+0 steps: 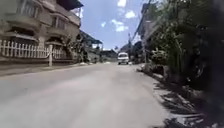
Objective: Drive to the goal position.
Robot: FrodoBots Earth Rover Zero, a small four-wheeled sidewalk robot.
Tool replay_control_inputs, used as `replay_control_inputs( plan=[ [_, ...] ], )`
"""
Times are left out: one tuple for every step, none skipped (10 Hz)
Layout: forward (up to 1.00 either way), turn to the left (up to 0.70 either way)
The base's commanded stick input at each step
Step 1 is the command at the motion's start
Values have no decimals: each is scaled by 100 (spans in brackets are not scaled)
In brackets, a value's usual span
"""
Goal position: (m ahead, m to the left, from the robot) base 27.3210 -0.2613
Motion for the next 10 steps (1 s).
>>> replay_control_inputs(
  plan=[
    [100,0],
    [100,0],
    [100,0],
    [100,0],
    [100,0],
    [100,0],
    [100,0],
    [100,0],
    [100,0],
    [100,0]
  ],
)
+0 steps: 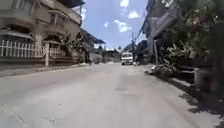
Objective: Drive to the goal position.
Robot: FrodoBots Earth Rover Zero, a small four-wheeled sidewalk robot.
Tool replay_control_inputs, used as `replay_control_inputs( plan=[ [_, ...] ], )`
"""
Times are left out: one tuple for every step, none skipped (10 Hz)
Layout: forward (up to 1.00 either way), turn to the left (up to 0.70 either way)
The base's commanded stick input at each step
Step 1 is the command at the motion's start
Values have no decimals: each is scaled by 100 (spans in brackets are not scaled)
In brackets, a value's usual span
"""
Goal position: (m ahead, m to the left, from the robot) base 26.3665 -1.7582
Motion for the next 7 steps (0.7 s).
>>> replay_control_inputs(
  plan=[
    [100,0],
    [100,0],
    [100,0],
    [100,0],
    [100,0],
    [100,0],
    [100,-1]
  ],
)
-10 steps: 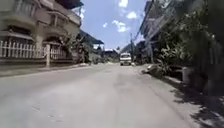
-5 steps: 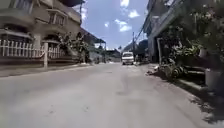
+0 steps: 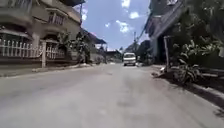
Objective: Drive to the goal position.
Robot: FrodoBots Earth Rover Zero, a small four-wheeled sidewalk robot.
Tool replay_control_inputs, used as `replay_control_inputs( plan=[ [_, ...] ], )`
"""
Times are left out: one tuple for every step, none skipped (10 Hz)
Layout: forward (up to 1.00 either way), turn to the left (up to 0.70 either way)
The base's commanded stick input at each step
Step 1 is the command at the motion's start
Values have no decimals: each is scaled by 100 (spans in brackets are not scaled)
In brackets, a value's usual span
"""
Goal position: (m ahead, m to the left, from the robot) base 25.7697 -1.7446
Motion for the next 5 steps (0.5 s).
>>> replay_control_inputs(
  plan=[
    [100,-20],
    [100,-40],
    [100,-37],
    [100,-17],
    [100,0]
  ],
)
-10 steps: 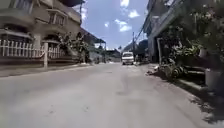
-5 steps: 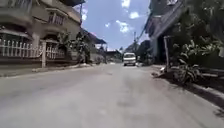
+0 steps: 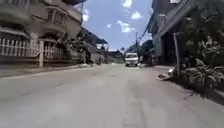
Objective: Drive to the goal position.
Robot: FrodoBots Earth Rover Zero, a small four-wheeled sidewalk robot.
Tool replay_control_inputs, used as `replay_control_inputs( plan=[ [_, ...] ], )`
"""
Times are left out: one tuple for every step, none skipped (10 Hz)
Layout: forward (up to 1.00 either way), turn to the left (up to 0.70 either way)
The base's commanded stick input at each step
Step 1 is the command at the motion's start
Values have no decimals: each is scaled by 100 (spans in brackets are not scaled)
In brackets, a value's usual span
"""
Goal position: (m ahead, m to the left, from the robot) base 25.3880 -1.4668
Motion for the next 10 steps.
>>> replay_control_inputs(
  plan=[
    [100,0],
    [100,0],
    [100,0],
    [100,0],
    [100,0],
    [100,0],
    [100,0],
    [100,0],
    [100,0],
    [100,0]
  ],
)
